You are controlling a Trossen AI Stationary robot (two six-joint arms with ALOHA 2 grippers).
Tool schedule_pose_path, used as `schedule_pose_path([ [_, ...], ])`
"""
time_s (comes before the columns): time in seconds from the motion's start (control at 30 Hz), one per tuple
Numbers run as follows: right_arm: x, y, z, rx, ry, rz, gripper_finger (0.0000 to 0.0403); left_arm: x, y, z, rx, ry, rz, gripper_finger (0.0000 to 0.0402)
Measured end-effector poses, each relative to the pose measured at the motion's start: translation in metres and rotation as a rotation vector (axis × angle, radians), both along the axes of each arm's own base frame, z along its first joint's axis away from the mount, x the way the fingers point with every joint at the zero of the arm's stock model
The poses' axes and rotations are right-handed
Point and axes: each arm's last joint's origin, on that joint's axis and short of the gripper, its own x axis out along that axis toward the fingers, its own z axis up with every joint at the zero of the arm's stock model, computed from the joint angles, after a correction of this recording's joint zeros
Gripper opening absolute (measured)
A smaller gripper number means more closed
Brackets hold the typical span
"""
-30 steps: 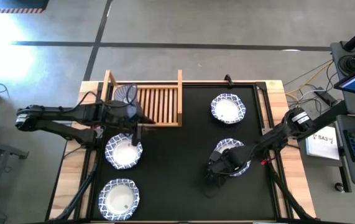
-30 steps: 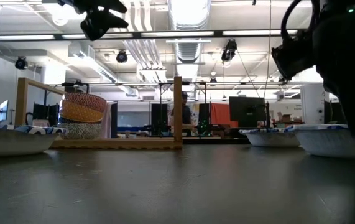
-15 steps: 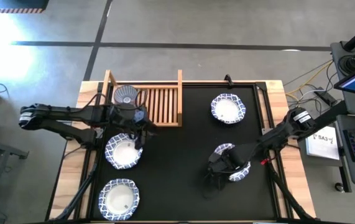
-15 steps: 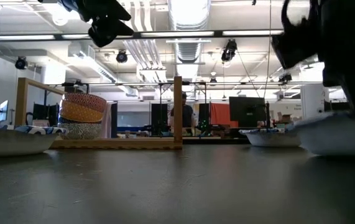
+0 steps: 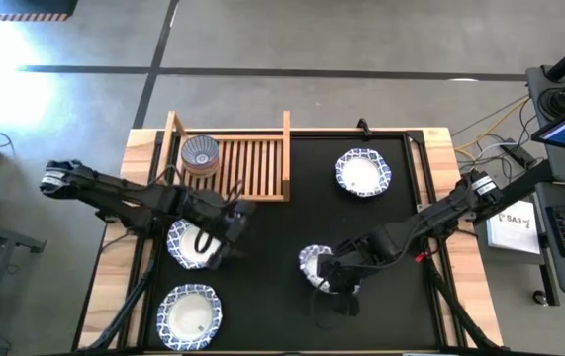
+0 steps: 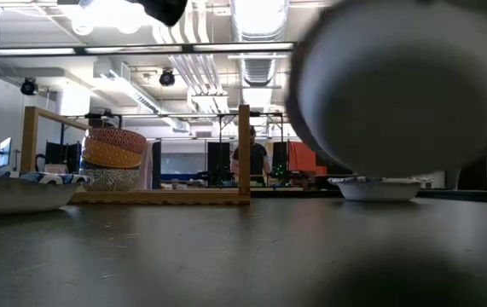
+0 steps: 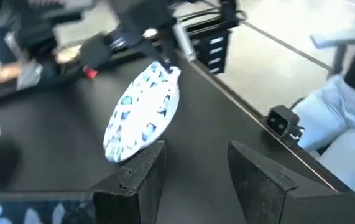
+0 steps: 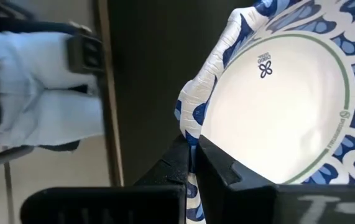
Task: Place and stack bowls onto a shelf
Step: Put the white bowl on the shelf
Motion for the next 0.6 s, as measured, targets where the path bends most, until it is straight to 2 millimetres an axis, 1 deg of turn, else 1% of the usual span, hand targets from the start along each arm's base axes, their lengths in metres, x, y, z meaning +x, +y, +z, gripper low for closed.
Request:
schedule_pose_path([
  [0.13,0.009,0.004,0.019,0.007,-0.159,0.096,0.0009,0.006,-0.016,-0.001,0.039,-0.079,-0.072,0.0158],
  [0.3,0.018,0.009,0.035,-0.012,-0.32,0.205,0.0009,0.017,-0.025,-0.006,0.041,-0.127,-0.096,0.0158],
  [0.43,0.021,0.01,0.04,-0.038,-0.402,0.27,0.0009,0.025,-0.028,-0.011,0.035,-0.149,-0.097,0.0158],
  [0.6,0.022,0.01,0.041,-0.062,-0.429,0.311,0.0009,0.032,-0.032,-0.018,0.029,-0.138,-0.101,0.0158],
])
